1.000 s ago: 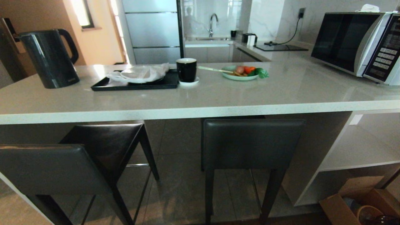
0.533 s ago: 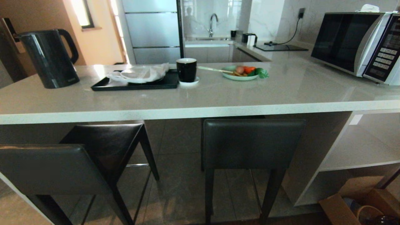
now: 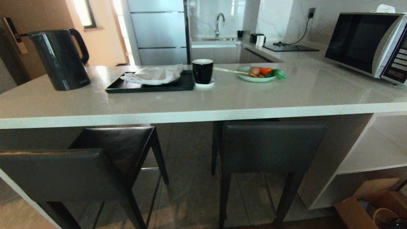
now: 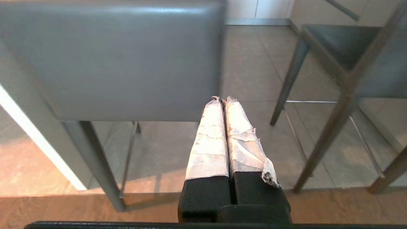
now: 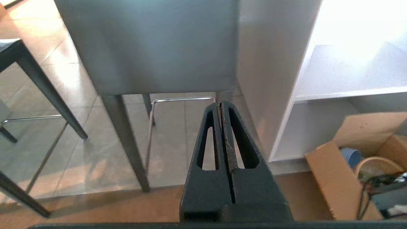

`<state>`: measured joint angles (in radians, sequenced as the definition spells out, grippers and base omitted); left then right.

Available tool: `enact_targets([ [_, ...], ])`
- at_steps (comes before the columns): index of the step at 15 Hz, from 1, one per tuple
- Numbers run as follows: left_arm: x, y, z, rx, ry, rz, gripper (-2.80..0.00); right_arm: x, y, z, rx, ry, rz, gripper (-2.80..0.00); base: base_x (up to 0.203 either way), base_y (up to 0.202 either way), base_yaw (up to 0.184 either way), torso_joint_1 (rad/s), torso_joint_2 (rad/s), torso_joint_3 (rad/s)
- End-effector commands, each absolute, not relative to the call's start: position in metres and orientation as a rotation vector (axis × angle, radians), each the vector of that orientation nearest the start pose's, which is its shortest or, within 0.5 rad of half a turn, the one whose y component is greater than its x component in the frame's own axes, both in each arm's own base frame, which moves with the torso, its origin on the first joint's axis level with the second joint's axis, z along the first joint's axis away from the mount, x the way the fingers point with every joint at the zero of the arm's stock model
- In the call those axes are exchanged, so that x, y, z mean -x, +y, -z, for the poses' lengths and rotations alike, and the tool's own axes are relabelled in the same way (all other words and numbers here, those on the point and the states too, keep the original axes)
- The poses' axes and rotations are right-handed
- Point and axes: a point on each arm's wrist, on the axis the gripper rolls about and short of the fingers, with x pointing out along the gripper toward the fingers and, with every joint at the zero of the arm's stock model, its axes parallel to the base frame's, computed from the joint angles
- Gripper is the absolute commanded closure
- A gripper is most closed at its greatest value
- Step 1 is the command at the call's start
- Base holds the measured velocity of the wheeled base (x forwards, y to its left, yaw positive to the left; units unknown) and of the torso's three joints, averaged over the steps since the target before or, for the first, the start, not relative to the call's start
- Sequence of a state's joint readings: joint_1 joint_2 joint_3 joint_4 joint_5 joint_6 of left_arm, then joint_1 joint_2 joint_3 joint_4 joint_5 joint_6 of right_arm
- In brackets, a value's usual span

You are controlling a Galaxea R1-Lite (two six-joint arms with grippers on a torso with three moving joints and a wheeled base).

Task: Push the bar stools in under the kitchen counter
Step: Pull the gray chair out from under the dining table

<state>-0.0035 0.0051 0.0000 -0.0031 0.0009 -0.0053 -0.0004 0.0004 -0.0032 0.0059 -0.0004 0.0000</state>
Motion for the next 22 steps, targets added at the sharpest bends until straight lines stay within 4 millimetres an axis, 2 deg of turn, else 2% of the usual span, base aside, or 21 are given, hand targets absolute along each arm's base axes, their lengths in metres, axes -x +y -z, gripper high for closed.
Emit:
enact_targets([
  [1,0.0222,0.0001,-0.0755,0.006,0.005,0.003,0.00,0.0230,0.0000,-0.0757,-0.001,0.003,0.000,0.00,0.000,0.204,0.003,0.002,0.00,0.009],
  [22,0.0222,0.0001,-0.0755,0.006,0.005,0.003,0.00,0.0230,0.0000,-0.0757,-0.001,0.003,0.001,0.00,0.000,0.197,-0.002,0.002,0.00,0.004],
])
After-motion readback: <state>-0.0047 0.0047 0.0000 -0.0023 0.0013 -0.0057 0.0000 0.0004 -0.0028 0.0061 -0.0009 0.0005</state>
